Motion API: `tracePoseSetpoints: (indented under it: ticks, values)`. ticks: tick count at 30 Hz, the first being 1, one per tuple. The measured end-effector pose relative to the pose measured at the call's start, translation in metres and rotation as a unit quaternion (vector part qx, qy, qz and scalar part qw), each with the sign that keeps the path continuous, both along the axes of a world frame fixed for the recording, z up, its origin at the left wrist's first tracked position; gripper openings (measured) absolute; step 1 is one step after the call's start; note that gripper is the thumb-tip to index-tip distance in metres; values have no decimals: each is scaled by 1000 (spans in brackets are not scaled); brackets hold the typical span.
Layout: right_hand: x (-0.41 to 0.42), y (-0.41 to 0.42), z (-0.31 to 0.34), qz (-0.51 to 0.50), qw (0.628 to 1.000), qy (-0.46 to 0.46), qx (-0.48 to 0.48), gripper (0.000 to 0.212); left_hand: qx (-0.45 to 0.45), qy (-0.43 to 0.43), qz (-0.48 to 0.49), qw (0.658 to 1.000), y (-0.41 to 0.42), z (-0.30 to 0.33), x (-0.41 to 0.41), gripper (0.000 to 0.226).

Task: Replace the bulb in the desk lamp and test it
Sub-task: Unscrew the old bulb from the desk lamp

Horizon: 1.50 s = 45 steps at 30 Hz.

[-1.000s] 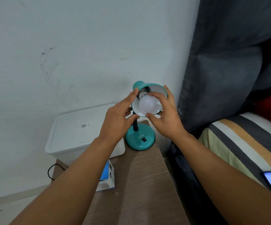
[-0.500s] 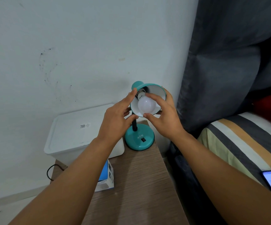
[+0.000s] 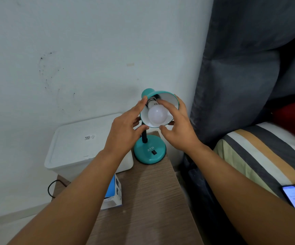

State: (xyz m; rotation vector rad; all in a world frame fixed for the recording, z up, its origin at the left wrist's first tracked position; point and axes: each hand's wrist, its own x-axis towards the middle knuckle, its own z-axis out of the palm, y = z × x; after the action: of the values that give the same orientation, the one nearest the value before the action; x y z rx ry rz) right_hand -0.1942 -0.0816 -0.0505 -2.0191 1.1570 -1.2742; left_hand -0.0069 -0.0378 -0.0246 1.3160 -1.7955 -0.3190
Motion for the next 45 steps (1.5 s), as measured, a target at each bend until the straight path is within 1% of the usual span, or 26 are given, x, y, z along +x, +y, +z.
tracePoseSetpoints:
  ticks: [2,4,7,9,10,14,16,17,18,20,22,23,26,28,30,31,33,35,36,39,43,45]
  values:
    - [0,0,0,2,1000,-4,6,86,-2,0,-2,1000,0,0,-1,87]
    - [1,0,2,-25,1000,-9,11,87,-2,3,-4,1000,0,0,-2,85]
    - [5,0,3,-56,998,-18,11,73,-2,13,-8,1000,0,0,-2,85]
    - [6,0,3,-38,999,-19,9,66,-5,10,-5,1000,0,0,-1,86]
    - [5,0,2,-25,1000,-13,7,66,-8,5,-3,1000,0,0,0,87]
    - [1,1,2,16,1000,-4,15,82,-13,-4,0,1000,2,0,0,89]
    - [1,2,3,10,1000,-15,19,89,-11,-6,0,1000,2,1,-1,88]
    - [2,2,4,-8,1000,-18,19,89,-9,-5,0,1000,2,1,-1,87]
    - [3,1,4,-31,999,-16,18,87,-7,-6,0,1000,2,1,-1,86]
    - [5,1,4,-54,998,-14,14,74,-6,-3,-1,1000,2,1,-1,86]
    - [6,0,3,-35,999,-25,9,65,-4,0,0,1000,2,1,-1,87]
    - [6,0,2,-23,999,-27,9,64,-2,1,3,1000,2,1,0,87]
    - [4,1,1,1,1000,-22,13,72,1,-2,7,1000,2,1,0,87]
    - [3,1,1,7,1000,-21,15,83,-1,-7,7,1000,1,1,-1,88]
    - [5,1,2,-17,999,-28,19,89,2,-7,6,1000,1,2,-1,87]
    - [6,0,3,-38,999,-28,20,87,2,-6,5,1000,0,2,-1,87]
    - [7,-1,3,-57,998,-23,21,75,-5,-6,1,1000,1,2,-1,87]
    - [7,-1,2,-38,999,-23,17,67,-10,-7,3,1000,1,2,0,87]
    - [7,-1,1,-27,999,-21,15,66,-9,-7,5,1000,1,2,0,88]
    - [5,1,0,-10,1000,-25,13,72,-6,-8,7,1000,2,2,1,88]
    - [5,1,-1,-30,999,-25,16,92,-5,-6,7,1000,2,1,0,86]
    - [8,1,1,-65,998,-19,18,88,-1,-8,8,1000,2,2,0,85]
